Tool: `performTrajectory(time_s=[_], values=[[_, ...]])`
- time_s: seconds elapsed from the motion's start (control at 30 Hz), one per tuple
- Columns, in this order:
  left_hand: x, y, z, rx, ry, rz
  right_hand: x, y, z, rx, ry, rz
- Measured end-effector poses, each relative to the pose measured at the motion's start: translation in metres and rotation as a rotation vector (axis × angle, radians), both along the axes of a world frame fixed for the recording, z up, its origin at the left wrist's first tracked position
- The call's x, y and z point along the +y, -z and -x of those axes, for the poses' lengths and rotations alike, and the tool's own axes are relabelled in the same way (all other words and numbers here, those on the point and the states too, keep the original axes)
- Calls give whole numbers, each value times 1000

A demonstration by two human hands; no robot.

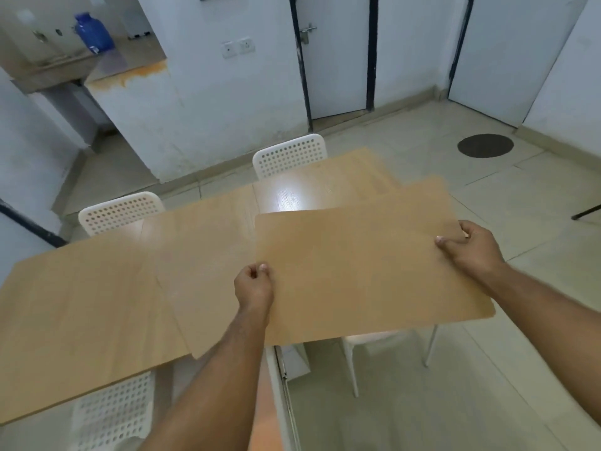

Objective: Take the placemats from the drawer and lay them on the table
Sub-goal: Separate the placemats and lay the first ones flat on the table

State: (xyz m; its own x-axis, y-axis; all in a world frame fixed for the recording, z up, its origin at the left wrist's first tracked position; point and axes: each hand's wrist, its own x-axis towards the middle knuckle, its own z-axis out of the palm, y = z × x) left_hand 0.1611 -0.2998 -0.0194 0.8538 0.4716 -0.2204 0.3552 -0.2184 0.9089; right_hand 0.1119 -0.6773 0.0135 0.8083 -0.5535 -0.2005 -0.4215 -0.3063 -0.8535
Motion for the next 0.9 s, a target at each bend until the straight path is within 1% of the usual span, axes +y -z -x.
performTrajectory(time_s=[0.1, 0.2, 0.43, 0.6, 0.7, 0.8, 0.9], values=[[-24, 9, -7, 13, -71, 17, -19, -4, -28, 4, -34, 73], [-46, 17, -29, 17, -107, -9, -32, 3, -59, 16, -89, 121], [-86, 45, -105, 58, -194, -46, -59, 38, -144, 87, -134, 126], [-106, 70, -145, 128, -232, -99, -73, 61, -202, 191, -189, 154], [-108, 74, -150, 114, -223, -87, -73, 70, -213, 185, -214, 164], [-113, 93, -165, 195, -251, -109, -82, 90, -236, 242, -216, 180], [-116, 107, -161, 283, -272, -164, -89, 108, -241, 317, -229, 203]])
